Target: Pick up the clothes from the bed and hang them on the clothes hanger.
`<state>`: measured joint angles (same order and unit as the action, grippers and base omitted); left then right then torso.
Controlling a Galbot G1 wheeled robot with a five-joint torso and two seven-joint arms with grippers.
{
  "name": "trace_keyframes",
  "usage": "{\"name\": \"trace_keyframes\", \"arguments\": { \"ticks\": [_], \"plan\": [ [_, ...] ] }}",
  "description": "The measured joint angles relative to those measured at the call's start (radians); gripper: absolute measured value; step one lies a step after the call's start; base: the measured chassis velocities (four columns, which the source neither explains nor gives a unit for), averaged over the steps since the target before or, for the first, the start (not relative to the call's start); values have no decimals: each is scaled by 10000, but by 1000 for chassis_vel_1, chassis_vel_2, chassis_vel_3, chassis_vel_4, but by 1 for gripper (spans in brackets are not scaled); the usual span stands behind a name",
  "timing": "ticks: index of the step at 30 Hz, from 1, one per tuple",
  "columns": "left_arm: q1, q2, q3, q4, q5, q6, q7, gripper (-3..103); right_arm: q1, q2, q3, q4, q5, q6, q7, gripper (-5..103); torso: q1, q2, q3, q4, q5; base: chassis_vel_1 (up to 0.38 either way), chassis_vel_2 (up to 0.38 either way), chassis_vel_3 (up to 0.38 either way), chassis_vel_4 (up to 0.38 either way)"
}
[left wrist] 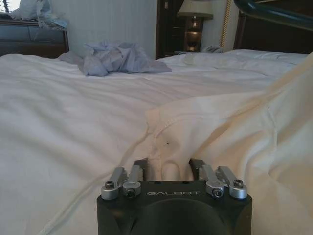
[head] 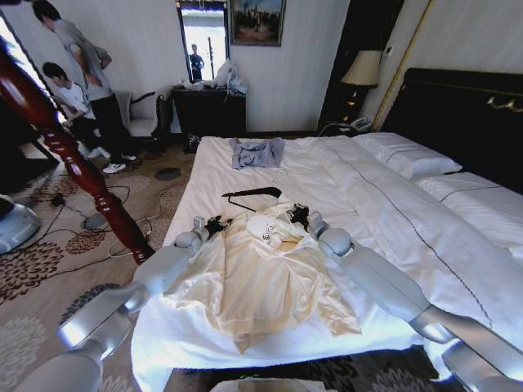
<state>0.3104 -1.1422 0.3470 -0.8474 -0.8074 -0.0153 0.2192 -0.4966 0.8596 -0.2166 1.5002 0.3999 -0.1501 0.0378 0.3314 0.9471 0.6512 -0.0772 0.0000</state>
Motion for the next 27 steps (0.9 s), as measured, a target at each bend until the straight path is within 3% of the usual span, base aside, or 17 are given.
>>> {"name": "trace_keyframes", "arguments": {
  "ticks": [1, 2, 4, 8, 10, 12, 20, 27],
  "plan": [
    [2, -4, -14, -2, 0, -21, -48, 44, -32, -10, 13, 2, -3, 0, 5, 22, 0, 0, 0, -1, 0, 0, 0, 0, 0],
    [1, -5, -18, -1, -5, -30, -84, 33, -59, -10, 28, 9, -4, -1, 10, 22, 0, 0, 0, -1, 0, 0, 0, 0, 0],
    [0, -5, -18, 3, -11, -31, -97, 33, -66, -10, 32, 11, -4, -1, 15, 22, 0, 0, 0, -1, 1, 0, 0, 0, 0],
    [12, -29, -70, 39, -20, -106, -166, 11, -115, -6, 40, 93, 0, -2, 33, 22, 0, 0, 0, 0, -1, 0, 0, 0, 0],
    [34, -19, -87, 5, -19, -115, -174, 11, -125, -9, 41, 114, 2, -4, 37, 22, 0, 0, 0, 0, 0, 0, 0, 0, 0],
    [95, 63, -133, -140, -19, -121, -206, 3, -160, -25, 47, 147, 8, -7, 47, 22, 0, 0, 0, -1, -1, 0, 0, 0, 0],
    [125, 391, -384, -572, -198, -134, -373, 2, -233, -88, 110, 359, 58, 58, 36, 22, 0, 0, 0, 0, -1, 0, 0, 0, 0],
    [110, 1076, -649, -2217, -834, 183, -785, 2, -449, -264, 166, 723, -142, 252, -140, 22, -2, 1, -1, 2, 1, 0, 0, 0, 0]
  ]
}}
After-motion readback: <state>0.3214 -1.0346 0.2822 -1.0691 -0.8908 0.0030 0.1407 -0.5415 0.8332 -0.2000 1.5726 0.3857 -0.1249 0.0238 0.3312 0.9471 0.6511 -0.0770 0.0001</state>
